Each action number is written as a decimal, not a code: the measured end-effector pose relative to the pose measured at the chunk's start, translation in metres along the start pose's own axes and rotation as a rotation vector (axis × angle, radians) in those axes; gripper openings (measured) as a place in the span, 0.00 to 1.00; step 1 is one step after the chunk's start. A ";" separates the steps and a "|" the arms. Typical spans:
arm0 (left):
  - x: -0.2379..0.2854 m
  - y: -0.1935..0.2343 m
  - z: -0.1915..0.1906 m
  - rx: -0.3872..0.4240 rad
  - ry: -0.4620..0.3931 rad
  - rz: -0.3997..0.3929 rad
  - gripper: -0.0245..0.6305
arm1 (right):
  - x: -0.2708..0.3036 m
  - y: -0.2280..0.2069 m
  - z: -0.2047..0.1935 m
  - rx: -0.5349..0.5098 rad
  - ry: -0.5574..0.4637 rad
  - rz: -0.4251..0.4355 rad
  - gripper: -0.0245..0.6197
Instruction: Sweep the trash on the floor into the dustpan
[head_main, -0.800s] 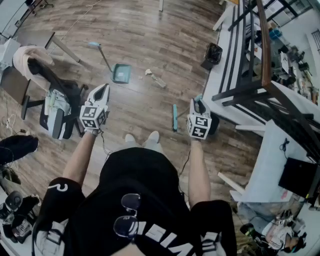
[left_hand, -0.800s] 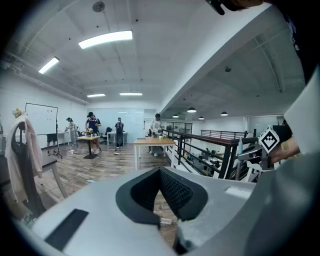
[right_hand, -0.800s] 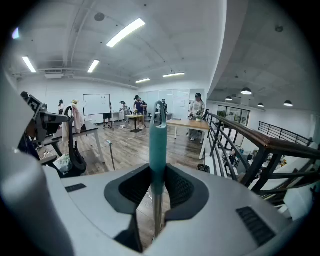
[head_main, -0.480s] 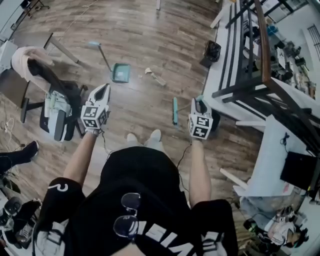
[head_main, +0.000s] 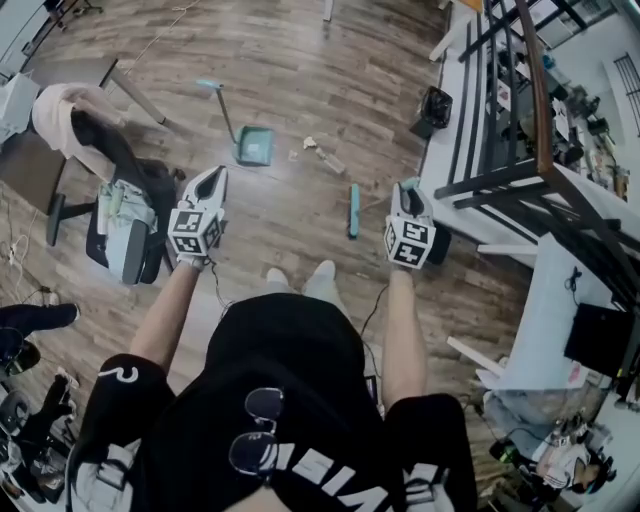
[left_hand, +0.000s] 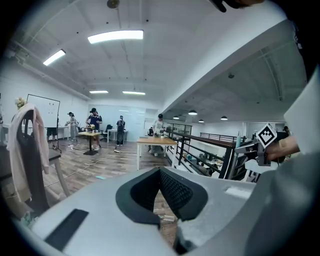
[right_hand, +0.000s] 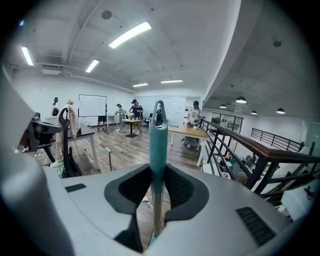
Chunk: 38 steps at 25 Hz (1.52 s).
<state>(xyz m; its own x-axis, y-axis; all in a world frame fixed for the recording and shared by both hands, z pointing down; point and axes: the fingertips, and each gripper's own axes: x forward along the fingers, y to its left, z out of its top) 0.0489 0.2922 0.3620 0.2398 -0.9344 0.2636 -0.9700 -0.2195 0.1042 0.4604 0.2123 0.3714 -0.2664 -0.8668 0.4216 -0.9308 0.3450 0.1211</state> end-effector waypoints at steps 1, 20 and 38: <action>-0.002 0.007 0.000 0.000 -0.002 0.001 0.04 | 0.003 0.007 0.006 -0.006 -0.011 0.002 0.17; -0.010 0.102 -0.018 -0.017 0.021 0.062 0.04 | 0.072 0.100 0.020 -0.016 -0.011 0.079 0.17; 0.160 0.190 -0.016 -0.011 0.143 -0.051 0.04 | 0.232 0.152 0.036 0.019 0.090 0.098 0.17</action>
<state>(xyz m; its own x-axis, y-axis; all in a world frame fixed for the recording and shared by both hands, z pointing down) -0.0965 0.1052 0.4396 0.2925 -0.8725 0.3914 -0.9562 -0.2618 0.1309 0.2485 0.0510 0.4556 -0.3338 -0.7930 0.5096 -0.9062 0.4188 0.0582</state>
